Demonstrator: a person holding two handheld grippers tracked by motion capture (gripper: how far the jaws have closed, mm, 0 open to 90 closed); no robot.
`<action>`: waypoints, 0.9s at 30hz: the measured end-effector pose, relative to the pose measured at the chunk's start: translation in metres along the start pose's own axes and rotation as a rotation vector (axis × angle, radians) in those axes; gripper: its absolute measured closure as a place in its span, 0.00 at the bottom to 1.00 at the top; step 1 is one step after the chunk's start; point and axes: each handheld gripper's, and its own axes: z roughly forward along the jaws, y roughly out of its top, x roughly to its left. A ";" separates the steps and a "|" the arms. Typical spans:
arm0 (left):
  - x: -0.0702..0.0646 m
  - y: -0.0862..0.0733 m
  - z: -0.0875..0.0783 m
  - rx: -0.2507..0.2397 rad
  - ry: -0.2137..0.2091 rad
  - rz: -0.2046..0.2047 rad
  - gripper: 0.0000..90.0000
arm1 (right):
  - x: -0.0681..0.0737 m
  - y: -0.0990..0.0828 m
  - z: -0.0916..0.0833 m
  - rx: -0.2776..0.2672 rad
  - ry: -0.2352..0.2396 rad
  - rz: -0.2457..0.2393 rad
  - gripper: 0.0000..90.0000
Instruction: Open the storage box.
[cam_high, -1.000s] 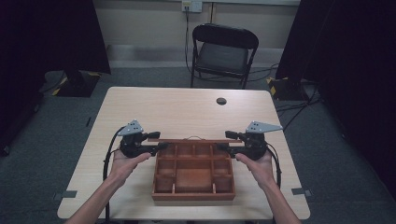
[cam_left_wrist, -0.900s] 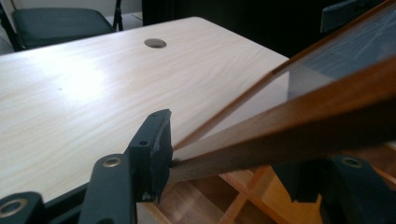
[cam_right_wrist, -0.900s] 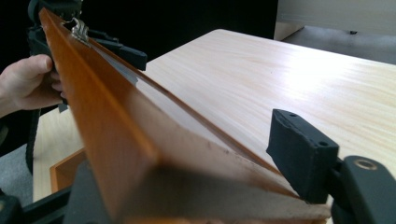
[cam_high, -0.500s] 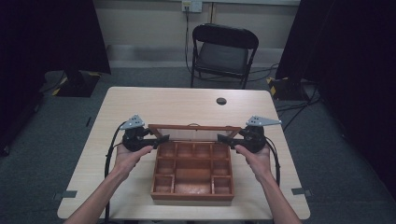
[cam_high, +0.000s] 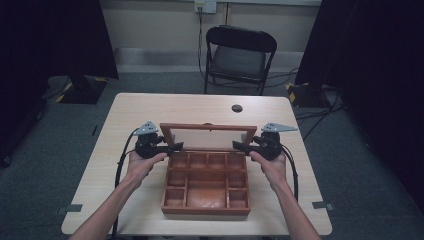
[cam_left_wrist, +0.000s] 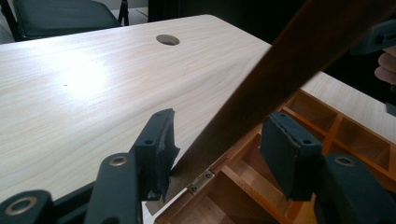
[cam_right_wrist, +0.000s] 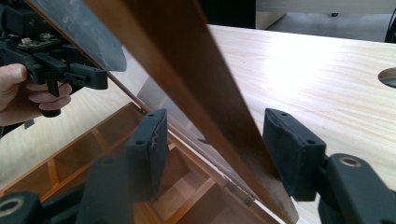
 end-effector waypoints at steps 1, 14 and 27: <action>0.000 0.000 0.000 0.000 0.000 0.000 0.51 | 0.000 0.000 0.000 0.000 0.000 0.000 0.46; 0.011 0.002 0.008 -0.005 0.010 -0.012 0.55 | -0.013 -0.004 0.008 -0.009 -0.039 0.029 0.53; 0.018 0.001 0.013 -0.011 0.020 -0.022 0.59 | -0.020 -0.006 0.015 -0.025 -0.070 0.036 0.57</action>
